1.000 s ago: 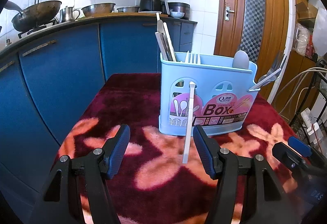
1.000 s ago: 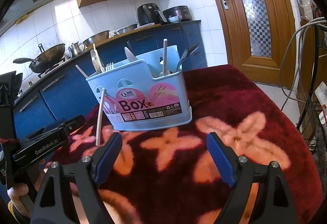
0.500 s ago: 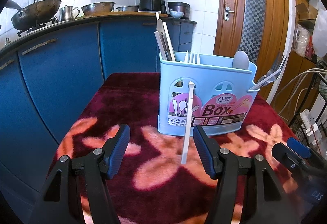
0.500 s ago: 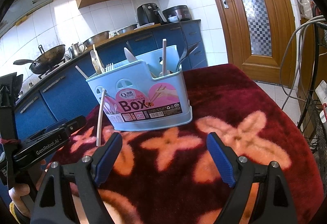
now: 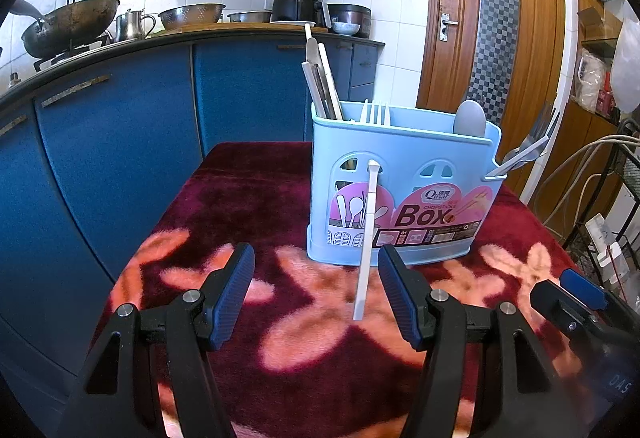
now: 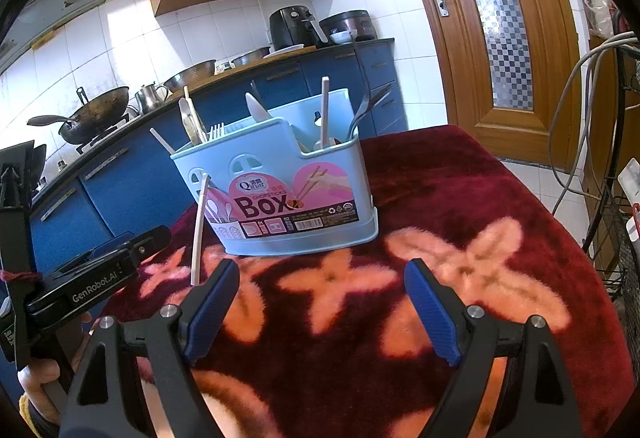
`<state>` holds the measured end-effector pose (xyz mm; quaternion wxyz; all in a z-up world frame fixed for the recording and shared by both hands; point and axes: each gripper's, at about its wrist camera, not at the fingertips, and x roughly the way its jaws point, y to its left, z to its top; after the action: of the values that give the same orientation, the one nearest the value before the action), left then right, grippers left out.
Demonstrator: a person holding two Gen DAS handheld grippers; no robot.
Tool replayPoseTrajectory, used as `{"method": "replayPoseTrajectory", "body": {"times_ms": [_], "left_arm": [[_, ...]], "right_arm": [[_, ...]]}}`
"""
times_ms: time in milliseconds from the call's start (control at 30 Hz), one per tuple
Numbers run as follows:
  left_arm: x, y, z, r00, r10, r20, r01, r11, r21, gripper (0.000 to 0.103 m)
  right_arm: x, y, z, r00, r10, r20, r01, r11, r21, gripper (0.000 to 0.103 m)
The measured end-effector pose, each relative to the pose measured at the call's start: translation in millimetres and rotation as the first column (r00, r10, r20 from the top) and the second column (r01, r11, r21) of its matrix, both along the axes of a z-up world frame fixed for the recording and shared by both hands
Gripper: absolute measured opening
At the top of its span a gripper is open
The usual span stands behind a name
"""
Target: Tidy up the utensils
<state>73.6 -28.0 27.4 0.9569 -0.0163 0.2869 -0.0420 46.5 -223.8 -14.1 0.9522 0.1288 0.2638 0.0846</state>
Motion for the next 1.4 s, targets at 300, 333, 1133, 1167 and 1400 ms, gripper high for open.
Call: {"method": "replayPoseTrajectory", "body": {"times_ms": [300,333,1133,1167,1400], "left_arm": [[-0.6,-1.1,0.4,1.000,-0.003,-0.001,0.003,1.000,-0.002,0.066],[-0.6,-1.0,0.4,1.000,-0.002,-0.001,0.002,1.000,-0.002,0.066],[-0.8,-1.5,0.8,1.000,-0.004,-0.002,0.004,1.000,-0.002,0.066],[-1.2,-2.0,0.9,1.000,-0.004,-0.002,0.004,1.000,-0.002,0.066],[-2.4,-3.1,1.3,1.000,-0.007,0.000,0.007,1.000,-0.006,0.066]], "right_arm": [[-0.2,0.7,0.4,1.000,0.000,0.001,0.000,1.000,-0.001,0.086],[-0.2,0.6,0.4,1.000,0.001,0.001,-0.001,1.000,0.000,0.086],[-0.2,1.3,0.7,1.000,0.000,0.002,0.000,1.000,0.000,0.086],[0.0,1.6,0.6,1.000,-0.001,0.002,0.001,1.000,0.000,0.086],[-0.3,1.0,0.6,1.000,0.000,0.002,0.000,1.000,0.000,0.086]]}}
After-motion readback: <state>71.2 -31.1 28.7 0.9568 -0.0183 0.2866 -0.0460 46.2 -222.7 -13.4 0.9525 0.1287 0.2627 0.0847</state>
